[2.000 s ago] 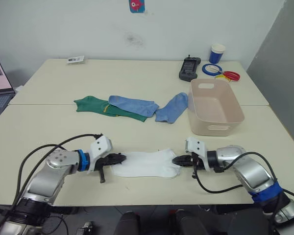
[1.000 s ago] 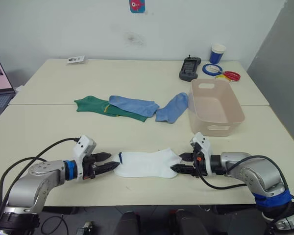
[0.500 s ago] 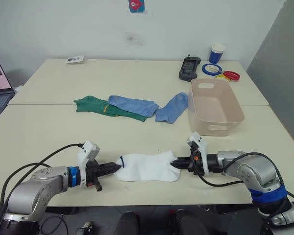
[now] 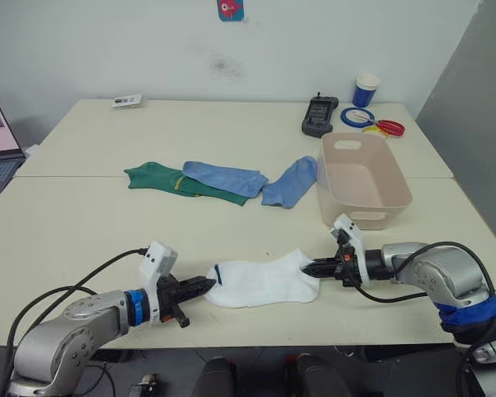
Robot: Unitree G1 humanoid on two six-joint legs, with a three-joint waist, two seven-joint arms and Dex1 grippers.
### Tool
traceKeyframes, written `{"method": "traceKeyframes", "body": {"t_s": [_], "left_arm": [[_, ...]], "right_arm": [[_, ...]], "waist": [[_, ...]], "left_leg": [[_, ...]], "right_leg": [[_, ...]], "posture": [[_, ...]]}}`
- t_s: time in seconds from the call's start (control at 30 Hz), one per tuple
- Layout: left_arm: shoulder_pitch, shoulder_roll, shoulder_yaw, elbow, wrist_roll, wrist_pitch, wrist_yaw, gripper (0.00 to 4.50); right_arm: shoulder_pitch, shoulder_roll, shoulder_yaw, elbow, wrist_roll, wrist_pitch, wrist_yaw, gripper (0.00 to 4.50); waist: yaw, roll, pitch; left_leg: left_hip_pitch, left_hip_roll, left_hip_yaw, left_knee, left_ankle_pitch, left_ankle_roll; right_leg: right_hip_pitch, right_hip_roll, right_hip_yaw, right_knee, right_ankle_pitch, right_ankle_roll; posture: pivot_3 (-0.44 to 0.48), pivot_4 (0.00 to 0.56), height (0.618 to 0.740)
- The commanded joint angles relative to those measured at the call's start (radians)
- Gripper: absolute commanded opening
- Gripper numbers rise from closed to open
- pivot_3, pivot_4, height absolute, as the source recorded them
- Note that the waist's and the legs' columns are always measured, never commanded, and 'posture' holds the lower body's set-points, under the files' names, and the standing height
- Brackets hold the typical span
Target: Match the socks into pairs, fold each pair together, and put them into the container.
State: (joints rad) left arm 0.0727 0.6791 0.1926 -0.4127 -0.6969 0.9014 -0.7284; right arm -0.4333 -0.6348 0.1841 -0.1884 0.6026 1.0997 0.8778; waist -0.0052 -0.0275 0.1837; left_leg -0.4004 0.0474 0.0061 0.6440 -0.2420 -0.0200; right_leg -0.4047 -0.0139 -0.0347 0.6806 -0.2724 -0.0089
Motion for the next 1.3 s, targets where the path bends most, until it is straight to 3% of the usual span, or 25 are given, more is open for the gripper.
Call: {"method": "traceKeyframes", "body": {"t_s": [0.03, 0.33, 0.47, 0.63, 0.77, 0.8, 0.87, 1.07, 1.3], "left_arm": [[-0.010, 0.037, 0.004, 0.025, 0.024, -0.028, -0.020, 0.00], [-0.009, 0.063, -0.025, 0.039, 0.053, -0.079, -0.071, 0.00], [-0.013, 0.081, -0.007, 0.060, 0.049, -0.086, -0.098, 0.97], [-0.056, 0.157, 0.068, 0.147, 0.057, -0.130, -0.154, 2.62], [-0.077, 0.191, 0.097, 0.119, 0.026, -0.175, -0.238, 2.62], [-0.074, 0.205, 0.075, 0.105, 0.055, -0.210, -0.256, 2.44], [-0.069, 0.217, 0.032, 0.082, 0.103, -0.295, -0.302, 2.03], [-0.090, 0.205, -0.103, 0.047, 0.198, -0.455, -0.381, 0.05], [-0.128, 0.182, -0.144, 0.083, 0.224, -0.487, -0.385, 0.02]], "right_arm": [[-0.010, -0.009, -0.006, -0.023, 0.013, 0.006, 0.013, 0.01], [0.024, 0.035, -0.037, -0.069, 0.043, 0.053, -0.047, 0.01], [0.042, 0.019, -0.064, -0.071, 0.042, 0.042, -0.061, 1.15], [0.073, -0.039, -0.153, -0.080, 0.058, 0.049, -0.068, 2.99], [0.069, -0.053, -0.228, -0.093, 0.118, 0.110, -0.078, 2.99], [0.070, -0.053, -0.242, -0.096, 0.127, 0.126, -0.085, 3.03], [0.074, -0.052, -0.254, -0.099, 0.138, 0.144, -0.094, 3.04], [0.080, -0.008, -0.227, -0.115, 0.152, 0.172, -0.134, 3.04], [0.083, 0.037, -0.155, -0.120, 0.132, 0.180, -0.159, 3.04]], "waist": [[0.000, 0.000, 0.000], [0.000, 0.000, 0.000], [0.000, 0.000, 0.000], [0.002, 0.000, 0.000], [0.001, 0.000, 0.000], [0.001, 0.000, 0.000], [0.001, 0.000, 0.000], [0.001, 0.000, 0.000], [0.001, 0.000, 0.000]], "left_leg": [[0.000, 0.000, 0.000, 0.000, 0.000, 0.000], [0.000, 0.000, -0.001, 0.000, 0.000, 0.000], [0.000, 0.000, 0.000, 0.000, 0.000, 0.000], [0.000, 0.000, 0.000, 0.000, 0.000, 0.000], [0.000, 0.000, 0.000, -0.001, 0.000, 0.000], [0.000, 0.000, 0.001, -0.001, 0.000, 0.000], [0.000, 0.000, 0.002, -0.001, 0.000, 0.000], [0.000, 0.001, 0.004, -0.001, 0.000, 0.000], [0.000, 0.001, 0.004, -0.001, 0.000, 0.000]], "right_leg": [[0.000, 0.000, 0.000, 0.000, 0.000, 0.000], [0.000, -0.001, 0.000, 0.000, 0.000, 0.000], [0.000, -0.001, 0.000, 0.000, 0.000, 0.000], [0.000, -0.001, -0.001, 0.000, 0.000, 0.000], [-0.001, -0.001, 0.000, 0.000, 0.000, 0.000], [-0.001, -0.001, 0.000, -0.001, 0.000, 0.000], [0.000, -0.001, 0.001, -0.001, 0.000, 0.000], [-0.001, -0.003, 0.000, -0.001, 0.000, 0.000], [-0.001, -0.002, 0.000, -0.001, 0.000, 0.000]], "posture": [[0.000, 0.150, 0.740], [0.000, 0.150, 0.740], [0.000, 0.150, 0.740], [0.000, 0.150, 0.740], [0.000, 0.150, 0.740], [0.000, 0.150, 0.740], [0.000, 0.150, 0.740], [0.000, 0.150, 0.740], [0.000, 0.150, 0.740]]}}
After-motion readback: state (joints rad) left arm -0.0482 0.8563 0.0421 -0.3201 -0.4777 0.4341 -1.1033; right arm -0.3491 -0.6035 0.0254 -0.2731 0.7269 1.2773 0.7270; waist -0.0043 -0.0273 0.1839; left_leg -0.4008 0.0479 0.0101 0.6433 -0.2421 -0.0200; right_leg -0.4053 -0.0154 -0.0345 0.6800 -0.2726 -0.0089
